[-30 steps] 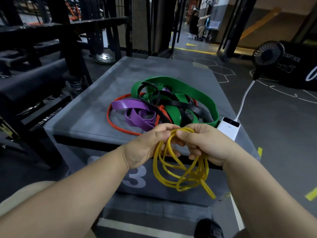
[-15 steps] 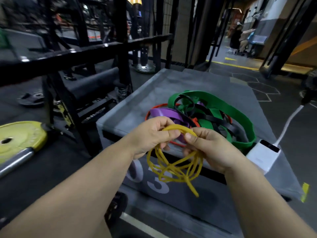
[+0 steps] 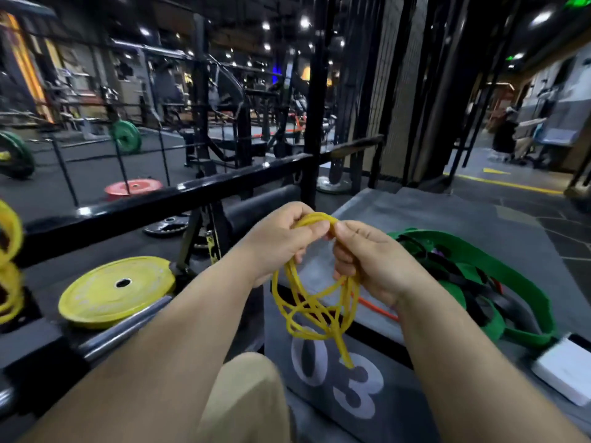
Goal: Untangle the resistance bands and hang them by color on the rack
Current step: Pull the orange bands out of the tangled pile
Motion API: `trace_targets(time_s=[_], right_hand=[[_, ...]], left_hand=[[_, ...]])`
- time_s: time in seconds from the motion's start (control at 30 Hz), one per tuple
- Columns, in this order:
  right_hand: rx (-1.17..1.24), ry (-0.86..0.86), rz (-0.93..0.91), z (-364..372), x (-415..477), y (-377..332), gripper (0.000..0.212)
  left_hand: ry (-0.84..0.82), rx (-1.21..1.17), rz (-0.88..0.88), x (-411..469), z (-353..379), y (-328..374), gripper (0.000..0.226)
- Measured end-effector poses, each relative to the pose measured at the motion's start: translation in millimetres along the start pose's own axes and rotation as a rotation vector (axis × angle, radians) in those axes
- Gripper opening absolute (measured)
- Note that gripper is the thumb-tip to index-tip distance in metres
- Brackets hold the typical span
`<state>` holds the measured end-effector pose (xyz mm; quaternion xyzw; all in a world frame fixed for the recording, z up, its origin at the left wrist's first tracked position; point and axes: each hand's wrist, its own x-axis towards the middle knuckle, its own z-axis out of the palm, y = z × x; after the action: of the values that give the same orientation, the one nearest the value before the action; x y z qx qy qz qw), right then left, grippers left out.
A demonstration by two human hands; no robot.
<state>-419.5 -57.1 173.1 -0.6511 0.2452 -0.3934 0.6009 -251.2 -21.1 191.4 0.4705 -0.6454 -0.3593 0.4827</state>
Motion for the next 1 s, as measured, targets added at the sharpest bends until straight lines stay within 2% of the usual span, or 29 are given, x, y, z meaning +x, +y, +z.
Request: trace_targets(time_s=[0.27,0.4,0.53,0.73,0.87,1.0], right_hand=[[0.009,-0.104,-0.077,62,22,-35,0.029],[0.054,-0.222,-0.073,99,30,-43,0.029],[0.077,-0.339,-0.108,135,39,-48,0.025],[0.039,-0.521,-0.169,202,56,-63,0.024],[-0.066,-0.548,-0.26,243,65,-79,0.025],[-0.287,-0.474,-0.34,281,77,-96,0.023]], left_hand=[[0.138,-0.047,0.032,-45,-58,31,0.008],[0.225,0.02,0.034,-75,-86,45,0.019],[0.316,0.201,0.03,-106,-112,58,0.028],[0.544,0.199,0.049,-154,-149,72,0.045],[0.625,0.043,0.069,-180,-171,86,0.028],[0.776,0.115,0.048,-201,-196,93,0.025]])
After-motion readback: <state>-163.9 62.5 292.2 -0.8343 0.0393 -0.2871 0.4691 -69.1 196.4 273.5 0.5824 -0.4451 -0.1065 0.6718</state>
